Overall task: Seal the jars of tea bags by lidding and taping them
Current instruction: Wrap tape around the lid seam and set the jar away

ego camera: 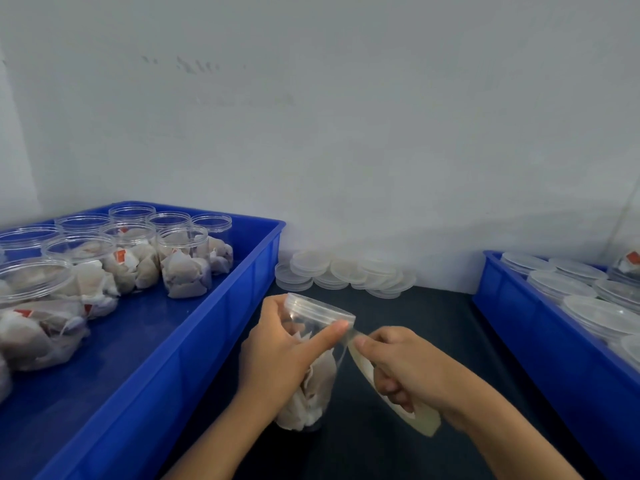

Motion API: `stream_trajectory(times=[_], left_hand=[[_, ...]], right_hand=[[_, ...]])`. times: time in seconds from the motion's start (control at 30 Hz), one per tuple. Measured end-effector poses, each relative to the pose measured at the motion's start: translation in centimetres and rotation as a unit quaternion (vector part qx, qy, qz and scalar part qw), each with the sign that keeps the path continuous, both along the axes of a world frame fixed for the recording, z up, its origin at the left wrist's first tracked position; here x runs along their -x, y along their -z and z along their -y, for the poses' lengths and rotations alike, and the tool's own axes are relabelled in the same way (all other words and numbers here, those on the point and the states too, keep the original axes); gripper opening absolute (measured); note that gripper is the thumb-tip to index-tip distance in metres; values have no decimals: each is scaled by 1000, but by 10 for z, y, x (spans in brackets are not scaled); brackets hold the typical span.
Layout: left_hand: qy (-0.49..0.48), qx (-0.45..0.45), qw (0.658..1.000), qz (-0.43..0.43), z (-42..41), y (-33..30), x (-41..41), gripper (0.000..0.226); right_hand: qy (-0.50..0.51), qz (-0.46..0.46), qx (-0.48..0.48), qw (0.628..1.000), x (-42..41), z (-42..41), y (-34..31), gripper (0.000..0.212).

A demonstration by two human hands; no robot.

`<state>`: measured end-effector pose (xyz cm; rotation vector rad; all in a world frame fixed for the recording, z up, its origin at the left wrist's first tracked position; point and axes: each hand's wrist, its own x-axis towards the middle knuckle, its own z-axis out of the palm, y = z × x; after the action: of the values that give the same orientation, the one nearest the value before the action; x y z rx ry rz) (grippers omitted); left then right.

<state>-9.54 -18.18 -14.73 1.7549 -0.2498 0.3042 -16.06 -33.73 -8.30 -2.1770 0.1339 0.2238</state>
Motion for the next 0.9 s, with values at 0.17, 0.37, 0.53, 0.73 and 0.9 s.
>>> stream_trajectory(times=[0.17, 0.37, 0.53, 0.73, 0.9], left_hand=[[-1, 20, 1000, -4, 1, 0, 2, 89], [8, 79, 996, -34, 2, 2, -1, 79], [44, 111, 992, -49, 3, 0, 1, 76], [64, 134, 988, -47, 4, 0, 2, 78], [92, 151, 982, -61, 4, 1, 2, 81]], right_hand=[[-5, 73, -4, 997, -4, -1, 7, 29], [22, 175, 128, 976, -9, 1, 12, 40], [-7, 187, 163, 969, -11, 10, 13, 38], [-39, 151, 101, 983, -20, 17, 15, 43], [-23, 166, 63, 984, -24, 20, 19, 43]])
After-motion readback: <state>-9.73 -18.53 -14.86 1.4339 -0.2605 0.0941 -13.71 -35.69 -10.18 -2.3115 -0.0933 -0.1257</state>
